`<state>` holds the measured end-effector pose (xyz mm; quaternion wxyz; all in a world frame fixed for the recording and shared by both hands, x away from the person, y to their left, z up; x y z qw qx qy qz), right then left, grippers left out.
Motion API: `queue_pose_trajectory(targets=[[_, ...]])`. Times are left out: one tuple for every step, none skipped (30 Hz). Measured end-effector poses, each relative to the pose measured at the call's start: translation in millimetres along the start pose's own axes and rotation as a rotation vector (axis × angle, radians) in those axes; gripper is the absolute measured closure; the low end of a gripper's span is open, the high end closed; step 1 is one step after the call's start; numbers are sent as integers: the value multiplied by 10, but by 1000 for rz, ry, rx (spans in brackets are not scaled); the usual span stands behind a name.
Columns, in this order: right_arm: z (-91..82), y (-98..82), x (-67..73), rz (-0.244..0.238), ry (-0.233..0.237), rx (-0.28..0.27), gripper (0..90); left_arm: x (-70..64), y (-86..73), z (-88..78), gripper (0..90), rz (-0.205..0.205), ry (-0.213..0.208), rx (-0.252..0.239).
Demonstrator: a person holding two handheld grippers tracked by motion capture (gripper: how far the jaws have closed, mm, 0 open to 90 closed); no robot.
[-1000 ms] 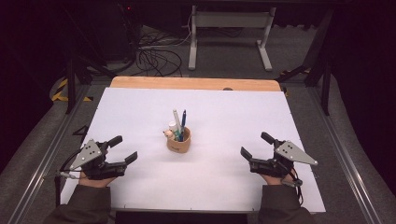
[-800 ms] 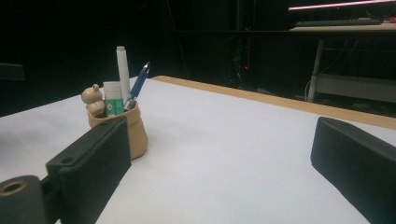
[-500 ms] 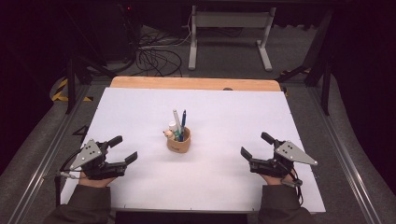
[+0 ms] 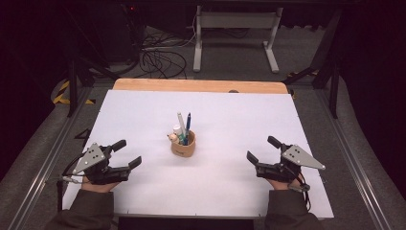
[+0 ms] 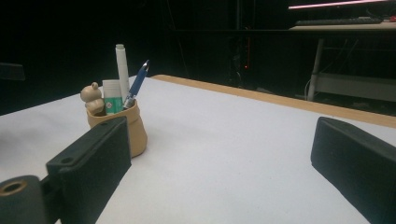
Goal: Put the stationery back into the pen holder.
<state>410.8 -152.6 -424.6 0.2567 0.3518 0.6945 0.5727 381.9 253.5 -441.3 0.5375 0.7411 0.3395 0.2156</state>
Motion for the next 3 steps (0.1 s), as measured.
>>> queue_pose_trajectory(targets=[[1,-1,2,-1,1,0,59,-1,0,0,156,0,0,0],[3,-2,1,-4,1,1,59,-3,1,1,156,0,-1,0],[5,-2,2,-4,1,0,59,-3,-1,4,156,1,-2,1]])
Point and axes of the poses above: each handheld gripper's, and its own axes: z roughly forward along the jaws, y roughly out of its top, x roughly to its left, the point moved 9 cm from there along z, roughly forward along the jaws, and after that the axes turned 5 degrees about x, right-handed, at the moved point
